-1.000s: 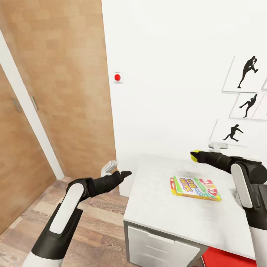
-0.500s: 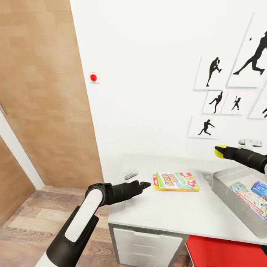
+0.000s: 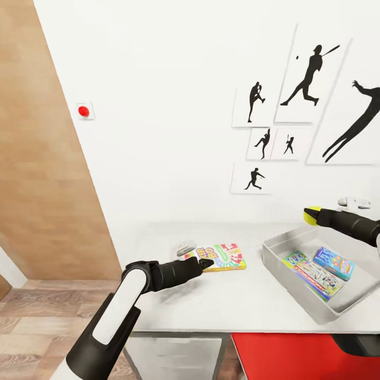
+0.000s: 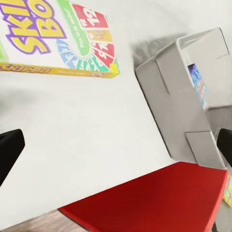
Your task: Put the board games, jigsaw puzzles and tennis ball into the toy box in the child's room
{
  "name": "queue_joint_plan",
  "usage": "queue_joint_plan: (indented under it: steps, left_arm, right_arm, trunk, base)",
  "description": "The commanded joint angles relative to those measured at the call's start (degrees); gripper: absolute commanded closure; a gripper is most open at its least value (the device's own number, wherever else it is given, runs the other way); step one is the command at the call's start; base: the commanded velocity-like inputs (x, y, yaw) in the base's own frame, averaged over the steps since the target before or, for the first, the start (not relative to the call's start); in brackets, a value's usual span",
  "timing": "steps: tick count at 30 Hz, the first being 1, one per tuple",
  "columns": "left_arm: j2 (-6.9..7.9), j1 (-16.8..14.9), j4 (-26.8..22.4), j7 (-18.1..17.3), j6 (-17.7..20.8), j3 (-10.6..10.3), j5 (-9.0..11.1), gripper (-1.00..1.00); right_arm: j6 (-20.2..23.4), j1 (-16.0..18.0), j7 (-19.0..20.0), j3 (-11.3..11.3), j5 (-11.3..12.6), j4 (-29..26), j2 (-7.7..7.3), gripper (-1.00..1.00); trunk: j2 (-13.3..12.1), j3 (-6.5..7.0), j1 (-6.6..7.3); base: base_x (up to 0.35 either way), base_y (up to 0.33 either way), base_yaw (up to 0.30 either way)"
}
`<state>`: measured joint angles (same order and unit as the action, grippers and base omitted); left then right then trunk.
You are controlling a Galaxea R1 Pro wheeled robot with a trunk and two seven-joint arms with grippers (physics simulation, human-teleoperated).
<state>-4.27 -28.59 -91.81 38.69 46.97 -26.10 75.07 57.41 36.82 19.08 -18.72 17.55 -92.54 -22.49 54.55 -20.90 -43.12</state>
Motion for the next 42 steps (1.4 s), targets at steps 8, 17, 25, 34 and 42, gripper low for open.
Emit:
queue_joint_plan:
  steps: [8,17,25,34,42]
  left_arm:
    - [0.96,-0.07,-0.06,0.91,0.13,3.76,0.42,-1.0]
    - [3.66,0.9,-0.07,0.85,0.11,7.54,0.43,-1.0]
    - [3.74,0.91,-0.04,0.96,0.07,7.63,0.43,-1.0]
    - [3.75,0.91,-0.04,1.03,0.13,7.64,0.42,-1.0]
    - [6.05,2.72,-0.07,0.54,0.0,11.85,0.7,-1.0]
  right_arm:
    - [2.59,-0.11,0.27,0.51,-0.62,-0.01,0.82,1.0]
    - [2.59,-0.4,0.22,1.13,-0.77,-0.01,1.14,1.0]
    - [2.59,-0.42,0.25,1.11,-0.76,-0.01,1.13,1.0]
    - [2.59,-0.43,0.26,1.15,-0.76,-0.01,1.13,1.0]
    - [2.59,-0.43,0.29,1.06,-0.75,-0.01,1.13,1.0]
  trunk:
    - [0.05,-0.07,-0.02]
    - [0.05,-0.07,-0.02]
    - [0.05,-0.07,-0.02]
    - [0.05,-0.07,-0.02]
    - [0.05,-0.07,-0.02]
  base:
    - [0.107,-0.315,-0.022]
    - [0.039,-0.092,-0.016]
    - [0.001,-0.013,-0.003]
    - [0.0,-0.219,0.0]
    - [0.0,-0.295,0.0]
